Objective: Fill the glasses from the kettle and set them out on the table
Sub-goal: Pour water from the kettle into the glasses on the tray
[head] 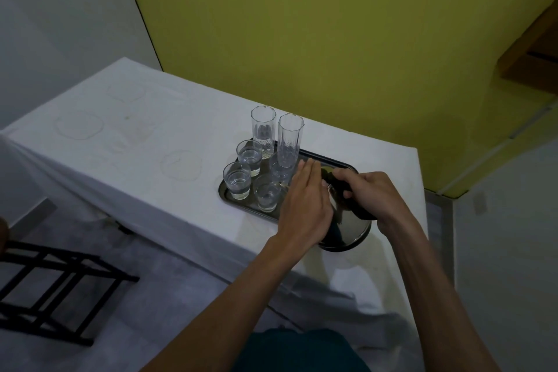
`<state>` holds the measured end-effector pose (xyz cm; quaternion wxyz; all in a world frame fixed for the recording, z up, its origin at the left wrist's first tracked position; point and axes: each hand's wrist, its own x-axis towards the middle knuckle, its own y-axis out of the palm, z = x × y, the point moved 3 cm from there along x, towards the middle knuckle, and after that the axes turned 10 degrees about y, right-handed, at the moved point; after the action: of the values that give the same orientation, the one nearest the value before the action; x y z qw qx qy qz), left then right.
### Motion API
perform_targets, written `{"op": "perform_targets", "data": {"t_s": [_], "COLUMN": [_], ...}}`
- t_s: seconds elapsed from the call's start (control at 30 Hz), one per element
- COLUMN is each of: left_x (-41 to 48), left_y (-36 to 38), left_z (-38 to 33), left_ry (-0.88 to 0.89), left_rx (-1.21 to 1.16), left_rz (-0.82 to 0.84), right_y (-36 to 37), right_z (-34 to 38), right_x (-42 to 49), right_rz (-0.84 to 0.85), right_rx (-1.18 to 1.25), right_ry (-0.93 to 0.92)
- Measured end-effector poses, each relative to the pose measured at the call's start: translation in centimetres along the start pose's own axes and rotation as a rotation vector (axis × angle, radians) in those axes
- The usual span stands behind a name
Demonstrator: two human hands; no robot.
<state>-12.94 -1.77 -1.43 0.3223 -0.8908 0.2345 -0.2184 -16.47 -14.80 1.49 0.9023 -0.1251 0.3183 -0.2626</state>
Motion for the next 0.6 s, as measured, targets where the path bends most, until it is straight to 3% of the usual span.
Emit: {"op": "perform_targets", "data": {"t_s": [0.6], "left_x": [0.03], "left_y": [-0.05], "left_z": [0.37], "left_ry": [-0.024], "left_rx": [-0.021], "left_rz": [-0.005], "right_y": [0.29], "right_z": [0.14], "right_x": [0.48], "right_rz": [0.032], "right_rx": [-0.016], "right_ry": [-0.028]}}
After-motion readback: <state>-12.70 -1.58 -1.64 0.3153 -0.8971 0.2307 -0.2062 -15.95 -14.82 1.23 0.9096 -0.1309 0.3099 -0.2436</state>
